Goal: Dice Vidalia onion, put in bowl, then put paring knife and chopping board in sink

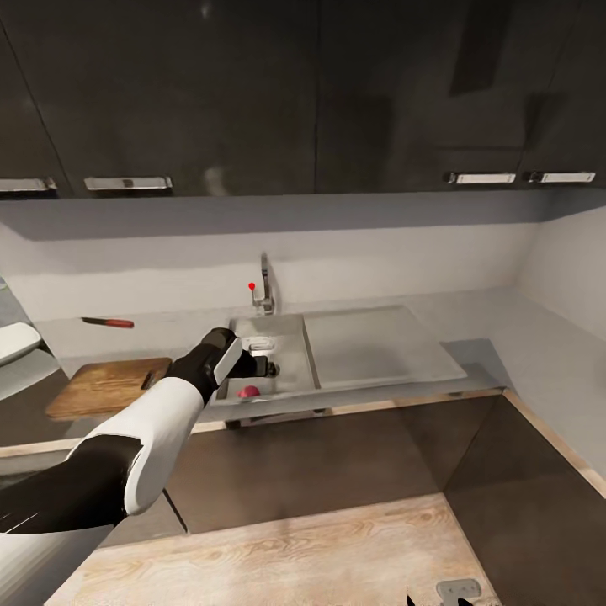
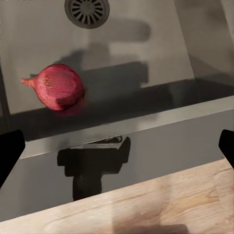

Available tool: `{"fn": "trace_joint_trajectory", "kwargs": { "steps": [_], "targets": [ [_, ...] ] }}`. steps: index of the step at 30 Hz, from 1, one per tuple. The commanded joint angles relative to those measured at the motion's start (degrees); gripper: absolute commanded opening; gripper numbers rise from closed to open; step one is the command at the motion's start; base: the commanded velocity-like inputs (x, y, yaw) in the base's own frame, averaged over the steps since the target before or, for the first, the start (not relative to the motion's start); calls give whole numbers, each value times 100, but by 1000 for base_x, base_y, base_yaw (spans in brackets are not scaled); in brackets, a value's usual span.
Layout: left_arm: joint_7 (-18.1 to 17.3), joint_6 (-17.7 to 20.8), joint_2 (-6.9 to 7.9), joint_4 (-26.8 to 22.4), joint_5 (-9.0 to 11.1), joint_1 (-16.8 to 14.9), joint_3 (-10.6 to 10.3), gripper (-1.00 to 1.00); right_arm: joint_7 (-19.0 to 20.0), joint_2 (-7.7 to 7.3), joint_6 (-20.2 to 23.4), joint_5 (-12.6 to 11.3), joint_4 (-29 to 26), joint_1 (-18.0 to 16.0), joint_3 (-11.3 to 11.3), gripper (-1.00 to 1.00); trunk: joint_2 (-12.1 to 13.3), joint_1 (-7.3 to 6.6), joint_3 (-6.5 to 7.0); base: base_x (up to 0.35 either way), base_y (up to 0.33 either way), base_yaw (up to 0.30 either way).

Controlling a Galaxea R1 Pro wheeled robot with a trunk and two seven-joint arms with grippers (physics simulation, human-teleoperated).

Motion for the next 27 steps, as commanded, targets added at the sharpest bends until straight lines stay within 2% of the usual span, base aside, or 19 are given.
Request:
{"fn": "trace_joint_trajectory", "kwargs": {
  "steps": [1, 6, 21, 27],
  "targets": [
    [31, 21, 9, -6, 52, -4, -25, 100, 7, -4, -17, 1, 3, -4, 13, 100, -12, 4, -21, 109, 0, 0],
    [31, 23, 53, -1, 52, -4, -25, 100, 7, -4, -17, 1, 3, -4, 13, 100, -12, 4, -67, 221, 0, 0],
    [31, 23, 63, 7, 52, -4, 11, 100, 7, -4, -17, 1, 3, -4, 13, 100, -12, 4, -204, 327, 0, 0],
    [31, 23, 63, 54, 52, -4, 25, 100, 7, -4, -17, 1, 3, -4, 13, 100, -12, 4, -259, 210, 0, 0]
  ]
}}
